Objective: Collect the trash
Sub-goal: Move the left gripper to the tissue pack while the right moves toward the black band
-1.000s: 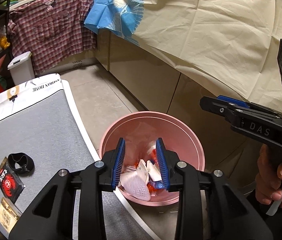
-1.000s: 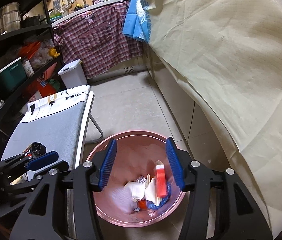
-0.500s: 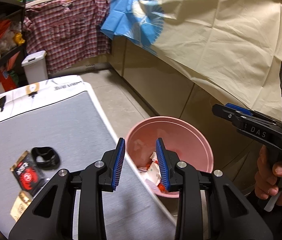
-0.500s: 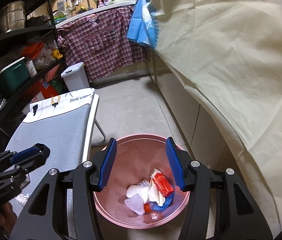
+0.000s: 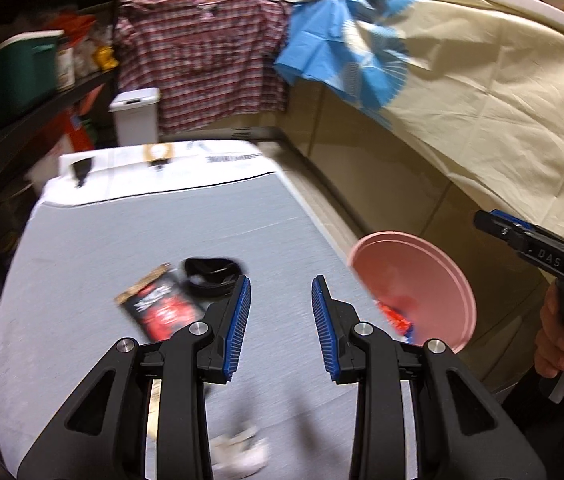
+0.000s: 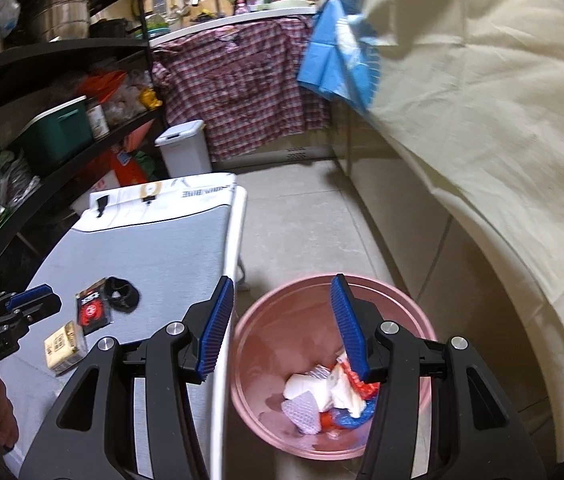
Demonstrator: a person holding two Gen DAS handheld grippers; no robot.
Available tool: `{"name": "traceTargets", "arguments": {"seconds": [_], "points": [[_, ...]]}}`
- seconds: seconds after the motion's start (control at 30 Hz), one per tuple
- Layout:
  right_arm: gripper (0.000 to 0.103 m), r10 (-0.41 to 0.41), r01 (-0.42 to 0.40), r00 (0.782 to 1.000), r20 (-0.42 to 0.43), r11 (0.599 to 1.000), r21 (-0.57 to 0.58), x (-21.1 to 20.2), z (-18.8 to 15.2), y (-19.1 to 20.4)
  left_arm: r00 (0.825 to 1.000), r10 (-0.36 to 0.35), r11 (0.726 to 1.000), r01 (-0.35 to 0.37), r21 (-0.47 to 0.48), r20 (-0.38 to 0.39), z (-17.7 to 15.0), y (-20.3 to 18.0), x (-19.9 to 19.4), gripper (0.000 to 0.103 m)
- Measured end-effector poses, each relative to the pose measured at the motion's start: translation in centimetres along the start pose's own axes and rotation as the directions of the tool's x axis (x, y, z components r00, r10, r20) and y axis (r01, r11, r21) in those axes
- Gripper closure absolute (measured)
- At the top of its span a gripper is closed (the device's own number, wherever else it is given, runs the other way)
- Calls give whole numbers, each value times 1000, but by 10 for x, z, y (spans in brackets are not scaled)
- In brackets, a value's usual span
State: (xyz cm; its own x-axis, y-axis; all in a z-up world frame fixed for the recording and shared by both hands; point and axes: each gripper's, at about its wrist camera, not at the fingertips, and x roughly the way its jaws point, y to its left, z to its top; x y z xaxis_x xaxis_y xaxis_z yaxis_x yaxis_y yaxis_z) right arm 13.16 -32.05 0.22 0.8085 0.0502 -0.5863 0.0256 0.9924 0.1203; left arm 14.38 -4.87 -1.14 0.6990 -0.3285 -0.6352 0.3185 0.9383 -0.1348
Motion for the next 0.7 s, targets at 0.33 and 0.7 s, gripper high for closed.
{"name": "traceTargets", "arguments": {"seconds": [0.33, 0.7], "points": [[52, 139, -142, 989, -43, 988, -68, 25, -2, 59, 993, 86, 992, -92, -82, -75, -36, 73, -8, 56], [51, 251, -275, 956, -153, 946, -169, 78, -20, 132, 986, 63, 993, -77, -91, -156, -57, 90, 11, 36]]}}
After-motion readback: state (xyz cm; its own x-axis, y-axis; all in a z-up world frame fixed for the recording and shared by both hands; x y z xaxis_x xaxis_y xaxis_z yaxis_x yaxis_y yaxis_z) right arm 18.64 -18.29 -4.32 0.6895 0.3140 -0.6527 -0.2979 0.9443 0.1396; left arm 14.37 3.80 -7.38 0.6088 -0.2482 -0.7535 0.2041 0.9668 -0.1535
